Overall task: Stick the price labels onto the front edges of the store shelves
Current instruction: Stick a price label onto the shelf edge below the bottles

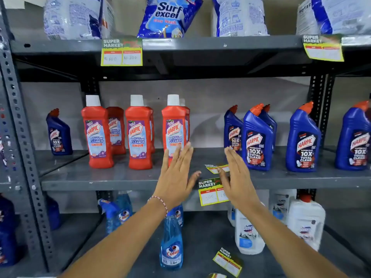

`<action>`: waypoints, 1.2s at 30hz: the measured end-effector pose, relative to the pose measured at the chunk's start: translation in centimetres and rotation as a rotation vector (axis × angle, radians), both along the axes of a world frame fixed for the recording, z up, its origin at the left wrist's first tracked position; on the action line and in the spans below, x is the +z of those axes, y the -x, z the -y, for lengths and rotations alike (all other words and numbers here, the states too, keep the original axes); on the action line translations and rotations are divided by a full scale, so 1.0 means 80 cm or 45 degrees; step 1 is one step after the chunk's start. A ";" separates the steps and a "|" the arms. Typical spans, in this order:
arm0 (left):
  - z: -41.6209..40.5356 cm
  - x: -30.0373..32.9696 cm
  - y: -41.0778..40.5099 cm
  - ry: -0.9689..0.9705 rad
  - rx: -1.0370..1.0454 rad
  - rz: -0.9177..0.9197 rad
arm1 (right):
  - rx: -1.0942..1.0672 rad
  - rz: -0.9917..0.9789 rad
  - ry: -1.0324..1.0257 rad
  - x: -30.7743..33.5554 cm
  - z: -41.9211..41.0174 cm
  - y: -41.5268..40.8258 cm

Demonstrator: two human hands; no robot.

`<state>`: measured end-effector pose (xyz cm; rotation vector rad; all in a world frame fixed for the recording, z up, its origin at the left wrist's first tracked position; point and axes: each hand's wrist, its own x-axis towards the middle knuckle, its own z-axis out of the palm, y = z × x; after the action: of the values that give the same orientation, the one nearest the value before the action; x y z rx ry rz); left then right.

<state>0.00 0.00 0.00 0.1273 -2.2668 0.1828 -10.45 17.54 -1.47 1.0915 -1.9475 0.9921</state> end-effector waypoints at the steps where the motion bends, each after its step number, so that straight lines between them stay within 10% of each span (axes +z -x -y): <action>1: -0.002 -0.007 0.000 -0.026 0.024 0.032 | 0.023 0.043 0.007 -0.007 0.001 0.001; 16: -0.023 -0.058 0.014 -0.293 -0.295 -0.348 | 0.007 -0.041 0.112 -0.044 0.001 -0.006; 20: -0.008 -0.086 -0.024 -0.724 -0.503 -0.213 | 0.123 0.034 0.122 -0.061 0.014 -0.034; 28: 0.102 -0.074 -0.114 -1.299 -0.261 -0.499 | 0.222 0.022 0.163 -0.047 0.150 -0.117; 36: 0.182 -0.056 -0.139 -1.301 -0.101 -0.541 | 0.092 0.084 0.184 -0.041 0.237 -0.154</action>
<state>11.11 -14.57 -4.51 0.5443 -1.7319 -0.9665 1.85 -1.39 -4.73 1.0660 -1.8669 1.2019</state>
